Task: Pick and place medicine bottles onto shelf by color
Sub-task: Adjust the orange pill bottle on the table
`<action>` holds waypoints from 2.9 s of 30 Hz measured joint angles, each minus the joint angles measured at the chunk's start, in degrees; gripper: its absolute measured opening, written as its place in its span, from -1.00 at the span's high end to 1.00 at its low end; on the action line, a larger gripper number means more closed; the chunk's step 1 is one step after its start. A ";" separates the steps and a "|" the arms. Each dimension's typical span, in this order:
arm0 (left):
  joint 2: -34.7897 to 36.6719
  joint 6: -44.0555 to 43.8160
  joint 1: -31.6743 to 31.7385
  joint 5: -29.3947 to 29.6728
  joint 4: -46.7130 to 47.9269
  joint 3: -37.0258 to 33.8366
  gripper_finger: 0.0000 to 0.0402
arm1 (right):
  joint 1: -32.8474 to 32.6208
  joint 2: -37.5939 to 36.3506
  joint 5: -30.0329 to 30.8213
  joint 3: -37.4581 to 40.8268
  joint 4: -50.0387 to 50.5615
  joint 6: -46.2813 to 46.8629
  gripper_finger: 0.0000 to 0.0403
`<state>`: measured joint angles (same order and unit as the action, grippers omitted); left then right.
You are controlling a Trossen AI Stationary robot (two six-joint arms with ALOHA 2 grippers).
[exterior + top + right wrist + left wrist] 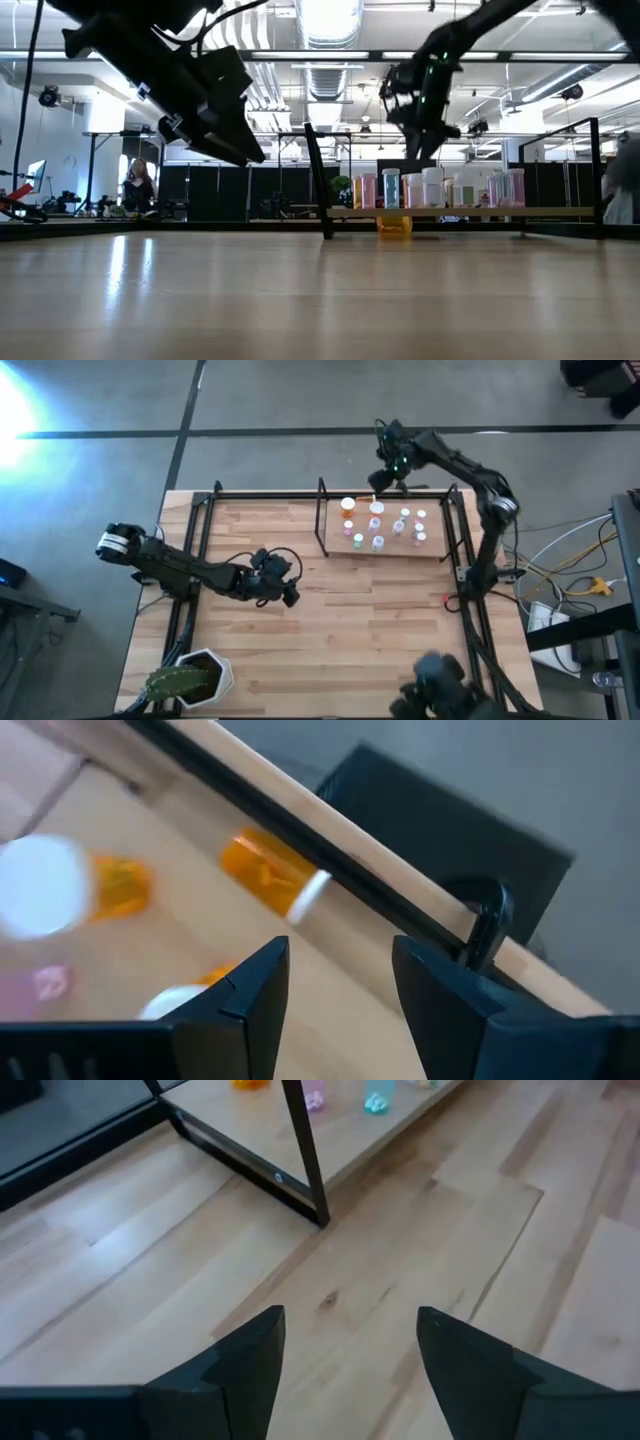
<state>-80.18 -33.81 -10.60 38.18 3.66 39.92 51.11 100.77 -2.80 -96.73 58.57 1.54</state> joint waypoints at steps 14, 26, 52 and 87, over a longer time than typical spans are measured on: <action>1.30 5.95 -0.03 4.19 0.37 -0.02 -0.05 | 4.28 21.26 -2.26 -17.40 14.89 -3.72 0.49; 1.33 6.10 -0.05 4.20 0.31 -0.04 -0.05 | 3.63 23.54 -9.48 -16.68 13.90 -5.27 0.94; 1.35 6.08 -0.01 4.15 0.24 -0.04 -0.05 | 3.51 23.94 -12.01 -11.88 10.47 -6.35 0.96; 1.35 6.24 -0.01 4.09 -0.15 -0.04 -0.05 | -1.85 23.92 -24.24 -8.24 -11.75 -8.60 0.96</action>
<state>-78.83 -27.57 -10.61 42.26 3.51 39.88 49.26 124.68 -27.04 -104.97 46.82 -7.06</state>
